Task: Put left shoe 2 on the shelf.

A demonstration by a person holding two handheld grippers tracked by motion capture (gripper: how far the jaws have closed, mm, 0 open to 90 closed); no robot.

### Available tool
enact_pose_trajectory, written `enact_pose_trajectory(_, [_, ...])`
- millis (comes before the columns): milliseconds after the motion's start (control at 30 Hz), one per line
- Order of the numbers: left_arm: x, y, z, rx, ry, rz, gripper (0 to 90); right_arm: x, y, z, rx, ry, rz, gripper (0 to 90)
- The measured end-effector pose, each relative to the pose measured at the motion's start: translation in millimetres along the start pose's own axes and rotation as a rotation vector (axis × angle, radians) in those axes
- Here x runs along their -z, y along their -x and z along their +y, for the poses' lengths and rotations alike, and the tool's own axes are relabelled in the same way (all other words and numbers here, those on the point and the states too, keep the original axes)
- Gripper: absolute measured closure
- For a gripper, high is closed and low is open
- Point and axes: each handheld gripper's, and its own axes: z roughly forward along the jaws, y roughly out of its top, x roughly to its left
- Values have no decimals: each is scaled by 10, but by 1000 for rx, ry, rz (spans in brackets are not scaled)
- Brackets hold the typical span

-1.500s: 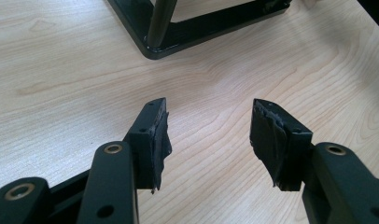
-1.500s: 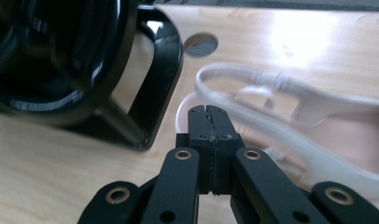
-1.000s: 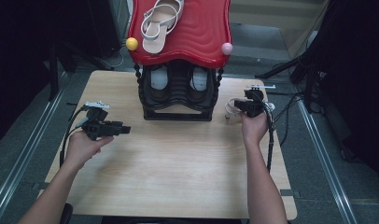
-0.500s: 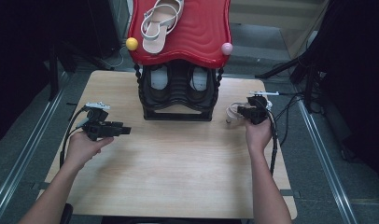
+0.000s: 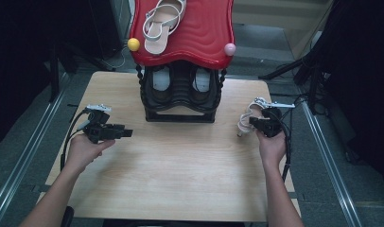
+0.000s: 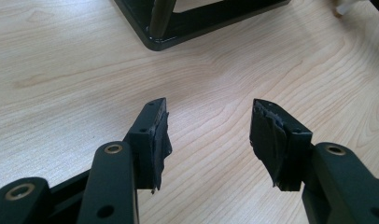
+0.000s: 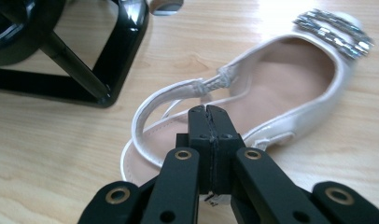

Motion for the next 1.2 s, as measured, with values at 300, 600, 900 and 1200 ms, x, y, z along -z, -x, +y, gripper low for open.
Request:
enact_pose_trajectory(300, [-3, -8, -9, 5, -1, 2, 472, 101, 129, -52, -5, -12, -12, 900])
enact_pose_trajectory(600, [-10, -8, -14, 0, -7, 4, 472, 129, 73, 36, -9, -2, -3, 859])
enact_pose_trajectory(900, [-13, -9, -11, -3, -11, 3, 472, 140, -5, 268, -12, 29, -6, 781])
enact_pose_trajectory(1200, [-23, -11, -15, -7, -17, 1, 472, -205, -55, 349, -29, -16, -54, 743])
